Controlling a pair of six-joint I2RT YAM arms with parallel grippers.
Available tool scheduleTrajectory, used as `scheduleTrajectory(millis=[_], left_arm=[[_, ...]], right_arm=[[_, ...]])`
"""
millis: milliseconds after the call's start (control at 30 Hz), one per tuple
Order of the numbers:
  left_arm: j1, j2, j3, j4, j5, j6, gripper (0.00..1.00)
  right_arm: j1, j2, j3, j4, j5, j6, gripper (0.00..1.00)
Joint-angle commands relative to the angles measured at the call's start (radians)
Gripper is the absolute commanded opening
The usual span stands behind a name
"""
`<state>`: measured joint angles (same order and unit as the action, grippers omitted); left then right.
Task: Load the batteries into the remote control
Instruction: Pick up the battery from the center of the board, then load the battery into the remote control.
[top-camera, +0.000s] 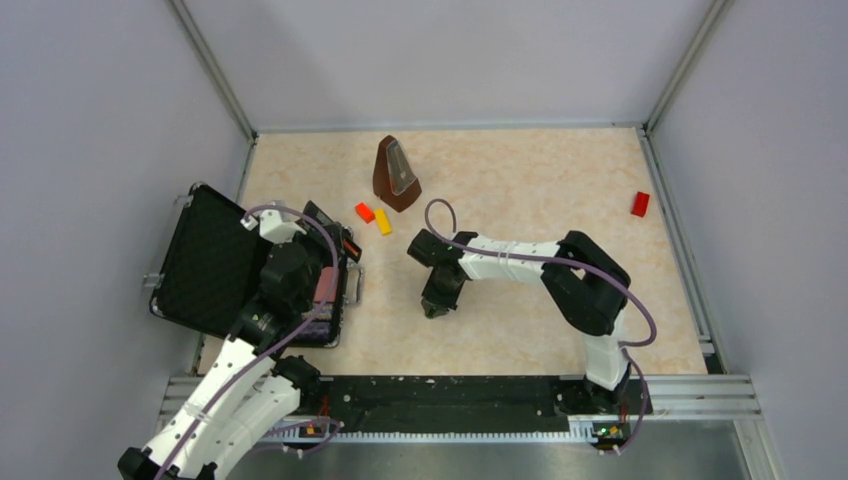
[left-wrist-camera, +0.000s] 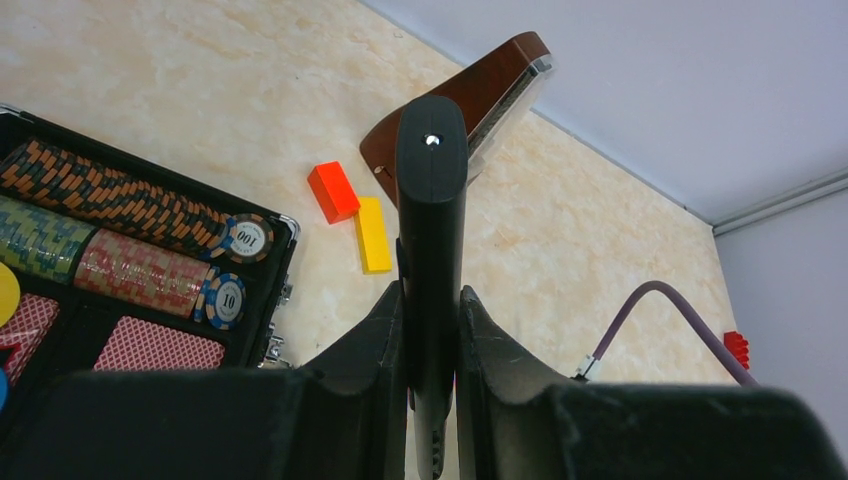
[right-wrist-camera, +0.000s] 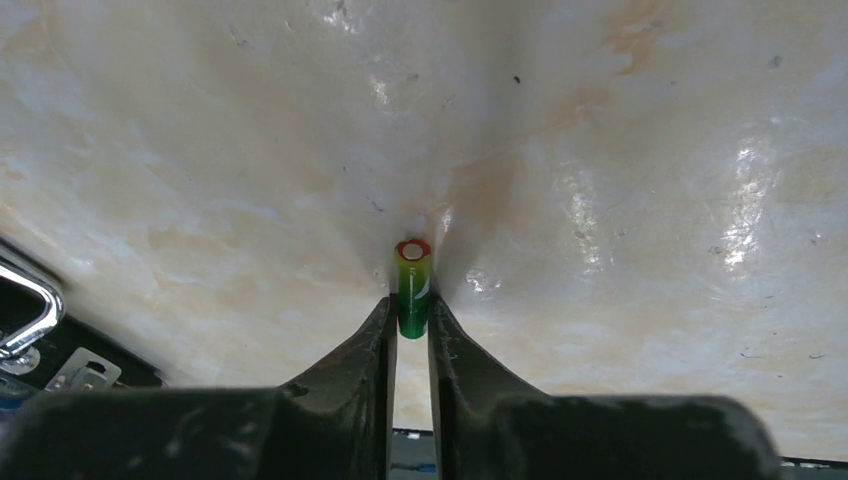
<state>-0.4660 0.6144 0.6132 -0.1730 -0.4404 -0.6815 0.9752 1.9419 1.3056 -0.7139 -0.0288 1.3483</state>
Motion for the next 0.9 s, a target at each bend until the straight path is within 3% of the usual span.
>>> scheduleTrajectory(millis=[0,67,200,333,600,700,867], left_arm=[[0.005,-0.016,-0.002,0.067,-0.003,0.011,0.0],[0.005,-0.014,-0.001,0.067,0.009,0.016,0.0],[0.005,0.0,0.018,0.064,0.071,0.025,0.0],[0.005,0.025,0.044,0.056,0.178,0.024,0.0],[0.008,0.123,0.124,0.024,0.369,-0.016,0.0],[0.01,0.154,0.146,0.063,0.483,-0.003,0.0],[0.011,0.275,0.235,0.076,0.695,0.045,0.0]], right_arm=[[0.016,0.032,0.047,-0.013,0.015,-0.008,0.1],[0.015,0.025,0.058,-0.014,0.025,-0.028,0.0],[0.004,-0.023,0.104,-0.014,0.067,-0.144,0.0],[-0.024,-0.129,0.103,0.043,0.039,-0.397,0.0],[-0.061,-0.557,-0.193,0.51,-0.366,-0.863,0.0],[-0.05,-0.686,-0.28,0.578,-0.377,-0.974,0.0],[-0.037,-0.795,-0.298,0.551,-0.365,-1.153,0.0]])
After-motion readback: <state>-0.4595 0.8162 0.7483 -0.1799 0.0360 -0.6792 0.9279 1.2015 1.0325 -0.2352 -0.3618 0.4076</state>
